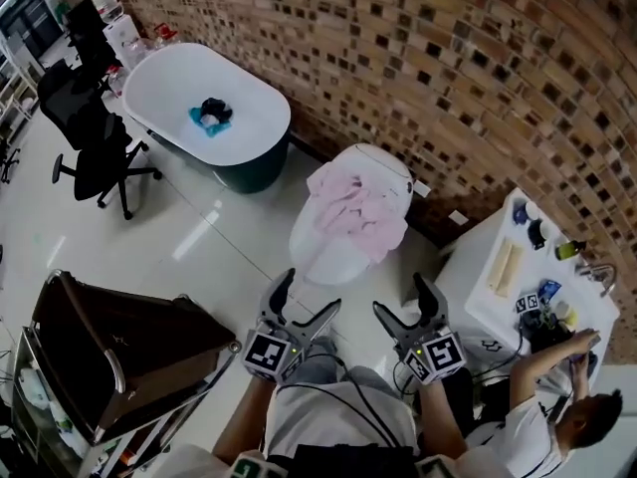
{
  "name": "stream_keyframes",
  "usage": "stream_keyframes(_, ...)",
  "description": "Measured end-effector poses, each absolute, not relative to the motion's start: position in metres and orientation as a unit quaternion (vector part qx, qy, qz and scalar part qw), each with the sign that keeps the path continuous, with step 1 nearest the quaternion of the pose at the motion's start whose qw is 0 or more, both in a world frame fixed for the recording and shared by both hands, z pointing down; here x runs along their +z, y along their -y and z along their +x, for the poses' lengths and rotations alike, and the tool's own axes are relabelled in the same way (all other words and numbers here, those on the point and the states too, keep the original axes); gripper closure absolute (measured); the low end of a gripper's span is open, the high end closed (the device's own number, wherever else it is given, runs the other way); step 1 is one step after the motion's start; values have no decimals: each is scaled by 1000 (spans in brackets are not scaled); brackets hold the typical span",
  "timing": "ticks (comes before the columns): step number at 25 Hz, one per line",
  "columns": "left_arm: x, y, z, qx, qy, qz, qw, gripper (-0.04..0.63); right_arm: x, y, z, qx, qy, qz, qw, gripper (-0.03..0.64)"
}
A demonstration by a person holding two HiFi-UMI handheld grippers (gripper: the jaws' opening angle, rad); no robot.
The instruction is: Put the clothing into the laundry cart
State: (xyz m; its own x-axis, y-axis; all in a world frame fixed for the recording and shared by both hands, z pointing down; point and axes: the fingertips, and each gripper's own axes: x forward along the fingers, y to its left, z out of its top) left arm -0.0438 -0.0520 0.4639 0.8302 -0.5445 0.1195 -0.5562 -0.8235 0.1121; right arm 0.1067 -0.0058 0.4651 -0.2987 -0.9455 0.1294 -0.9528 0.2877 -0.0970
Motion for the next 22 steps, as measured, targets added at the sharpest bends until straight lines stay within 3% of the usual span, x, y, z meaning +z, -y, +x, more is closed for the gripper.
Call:
stream_keyframes(4, 473, 104, -19, 75, 265, 954, 116, 172, 472, 57, 114, 77, 795, 602, 30, 175)
stream_keyframes(10, 561, 158, 14, 154, 238, 949, 135, 172, 509, 106, 132, 119, 791, 599, 42, 175)
stream_keyframes(18, 746, 201, 75, 300, 231, 894, 238, 159, 607, 138, 166, 197, 800, 565, 54, 175)
stream_keyframes(20, 796, 229, 97, 318, 244, 882, 249, 118, 633, 153, 177, 202, 803, 557, 59, 175)
stream_keyframes(22, 846, 259, 122, 339, 256, 871, 249, 17, 656, 167, 191, 206, 803, 556, 62, 174)
